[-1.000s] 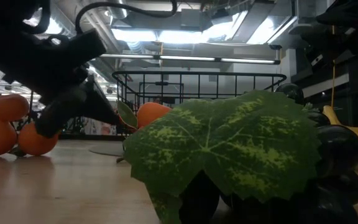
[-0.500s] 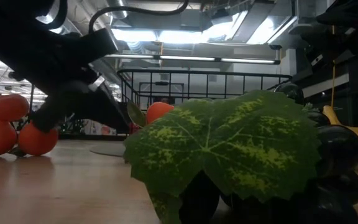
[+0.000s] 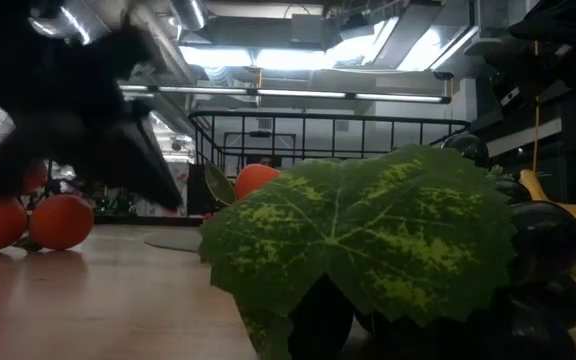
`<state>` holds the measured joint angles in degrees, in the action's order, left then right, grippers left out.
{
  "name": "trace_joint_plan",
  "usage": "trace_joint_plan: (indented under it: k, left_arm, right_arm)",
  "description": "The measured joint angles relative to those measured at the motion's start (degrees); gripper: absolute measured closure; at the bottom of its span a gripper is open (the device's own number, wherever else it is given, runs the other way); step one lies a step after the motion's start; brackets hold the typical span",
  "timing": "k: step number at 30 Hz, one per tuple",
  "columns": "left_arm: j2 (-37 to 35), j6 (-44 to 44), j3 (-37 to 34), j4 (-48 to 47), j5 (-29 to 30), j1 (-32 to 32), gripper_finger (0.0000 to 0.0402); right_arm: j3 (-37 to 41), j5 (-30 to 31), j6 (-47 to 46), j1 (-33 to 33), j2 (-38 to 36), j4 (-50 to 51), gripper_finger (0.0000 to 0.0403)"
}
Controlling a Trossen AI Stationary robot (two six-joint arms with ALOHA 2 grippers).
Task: Build produce basket
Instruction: Put the left orange tangerines into the wire basket
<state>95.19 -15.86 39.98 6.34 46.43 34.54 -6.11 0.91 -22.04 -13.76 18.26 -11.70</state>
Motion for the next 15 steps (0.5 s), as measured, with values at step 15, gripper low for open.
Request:
trace_joint_plan:
  k: [15]
  left_arm:
    - [-18.32,-20.20,5.62,-32.77,-12.07,3.94,0.0371]
  right_arm:
    - [0.02,0.02,0.00,0.01,-0.04,-0.02,0.0263]
